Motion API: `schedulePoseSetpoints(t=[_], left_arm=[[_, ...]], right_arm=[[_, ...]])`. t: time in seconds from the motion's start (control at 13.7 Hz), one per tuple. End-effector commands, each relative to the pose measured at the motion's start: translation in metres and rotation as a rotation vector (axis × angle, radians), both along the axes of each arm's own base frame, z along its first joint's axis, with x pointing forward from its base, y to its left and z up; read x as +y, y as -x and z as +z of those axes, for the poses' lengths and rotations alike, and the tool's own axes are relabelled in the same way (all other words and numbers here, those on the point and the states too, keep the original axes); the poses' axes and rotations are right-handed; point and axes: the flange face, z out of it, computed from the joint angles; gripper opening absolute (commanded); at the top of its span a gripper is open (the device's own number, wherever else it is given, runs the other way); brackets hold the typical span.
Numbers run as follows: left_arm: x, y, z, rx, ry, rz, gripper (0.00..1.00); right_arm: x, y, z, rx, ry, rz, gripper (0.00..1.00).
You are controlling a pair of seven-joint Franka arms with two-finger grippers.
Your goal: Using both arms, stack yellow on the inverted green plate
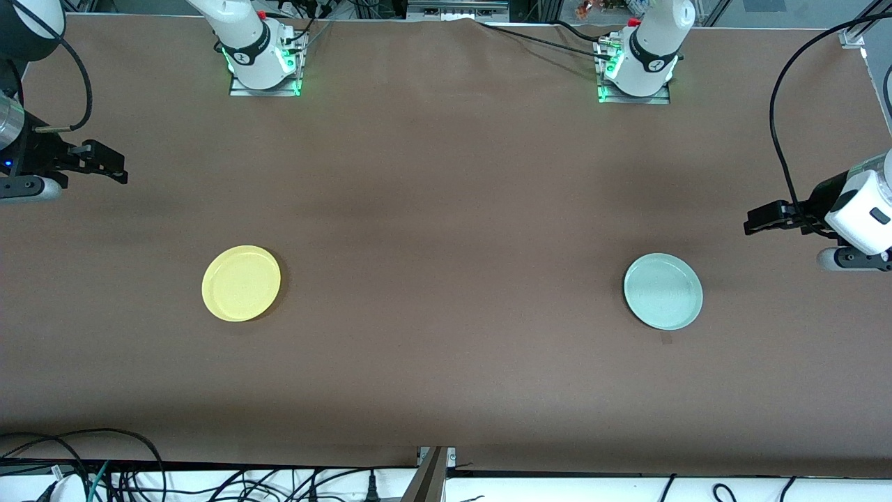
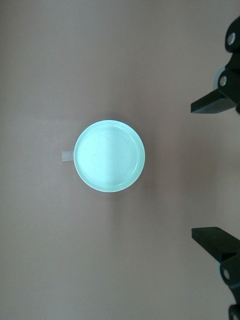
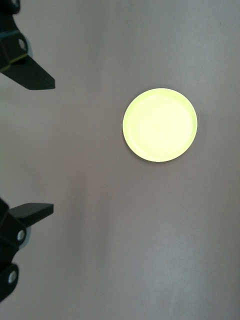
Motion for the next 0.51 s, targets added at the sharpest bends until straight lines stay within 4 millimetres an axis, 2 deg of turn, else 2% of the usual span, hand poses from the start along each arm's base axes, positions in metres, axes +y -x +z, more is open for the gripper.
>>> schedulePoseSetpoints(t=[0.0, 0.44], left_arm=[[0.0002, -0.0041, 0.0058, -0.01, 0.027, -0.013, 1.0], [-0.0009, -0.01, -0.0015, -0.002, 0.027, -0.014, 1.0]], right_arm=[[-0.0005, 0.0057, 0.0089, -0.001, 0.012, -0.016, 1.0], [0.0004, 0.0052, 0.0088, -0.001, 0.013, -0.014, 1.0]])
